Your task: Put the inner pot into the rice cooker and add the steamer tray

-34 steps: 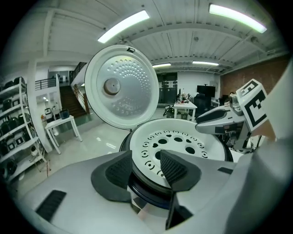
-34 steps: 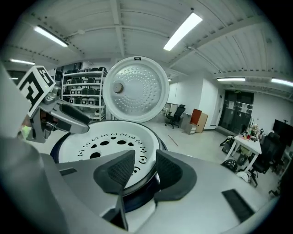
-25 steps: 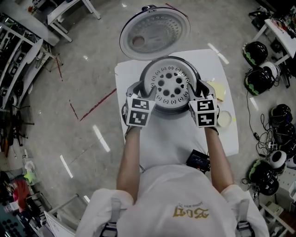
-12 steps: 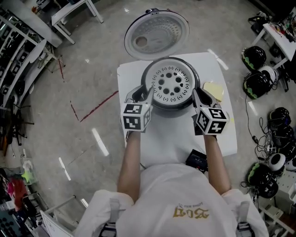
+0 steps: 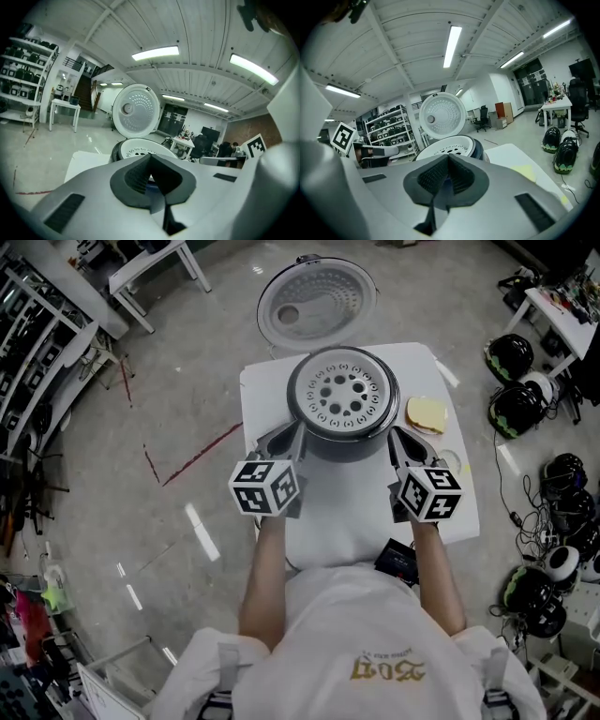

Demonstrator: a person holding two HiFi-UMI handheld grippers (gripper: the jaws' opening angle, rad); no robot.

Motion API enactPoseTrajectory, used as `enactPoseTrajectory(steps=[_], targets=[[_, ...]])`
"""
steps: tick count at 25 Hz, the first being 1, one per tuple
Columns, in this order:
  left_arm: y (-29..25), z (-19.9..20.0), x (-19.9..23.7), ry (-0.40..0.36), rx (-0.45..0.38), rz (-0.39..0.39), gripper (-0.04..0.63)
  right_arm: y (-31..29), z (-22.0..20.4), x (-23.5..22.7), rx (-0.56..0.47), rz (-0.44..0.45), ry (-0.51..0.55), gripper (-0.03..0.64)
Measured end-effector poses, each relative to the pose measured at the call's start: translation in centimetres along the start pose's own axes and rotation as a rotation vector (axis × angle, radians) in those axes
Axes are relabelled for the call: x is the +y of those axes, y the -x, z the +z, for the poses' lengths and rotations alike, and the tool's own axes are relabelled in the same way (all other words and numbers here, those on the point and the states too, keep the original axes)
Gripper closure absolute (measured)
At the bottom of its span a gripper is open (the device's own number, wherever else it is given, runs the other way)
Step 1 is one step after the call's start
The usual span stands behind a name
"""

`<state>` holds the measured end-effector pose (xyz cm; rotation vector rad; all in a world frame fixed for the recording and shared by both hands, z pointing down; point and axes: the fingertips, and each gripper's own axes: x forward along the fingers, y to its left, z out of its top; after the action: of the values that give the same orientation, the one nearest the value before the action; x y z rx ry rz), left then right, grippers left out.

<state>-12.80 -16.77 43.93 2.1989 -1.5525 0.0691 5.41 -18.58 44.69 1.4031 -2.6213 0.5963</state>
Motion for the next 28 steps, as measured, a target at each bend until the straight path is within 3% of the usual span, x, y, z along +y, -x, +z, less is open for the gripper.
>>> enactPoseTrajectory(steps=[8,28], targets=[[3.0,-1.7,-2.3,0.049,0.004,-0.057,0.580,3.0,-1.3,1.8,-0.016,-0.002,0.011,0.606],[6.1,-2.6,-3.4,0.038,-0.005,-0.049,0.580,5.5,-2.1,3.7,-0.013,0.005,0.021,0.606]])
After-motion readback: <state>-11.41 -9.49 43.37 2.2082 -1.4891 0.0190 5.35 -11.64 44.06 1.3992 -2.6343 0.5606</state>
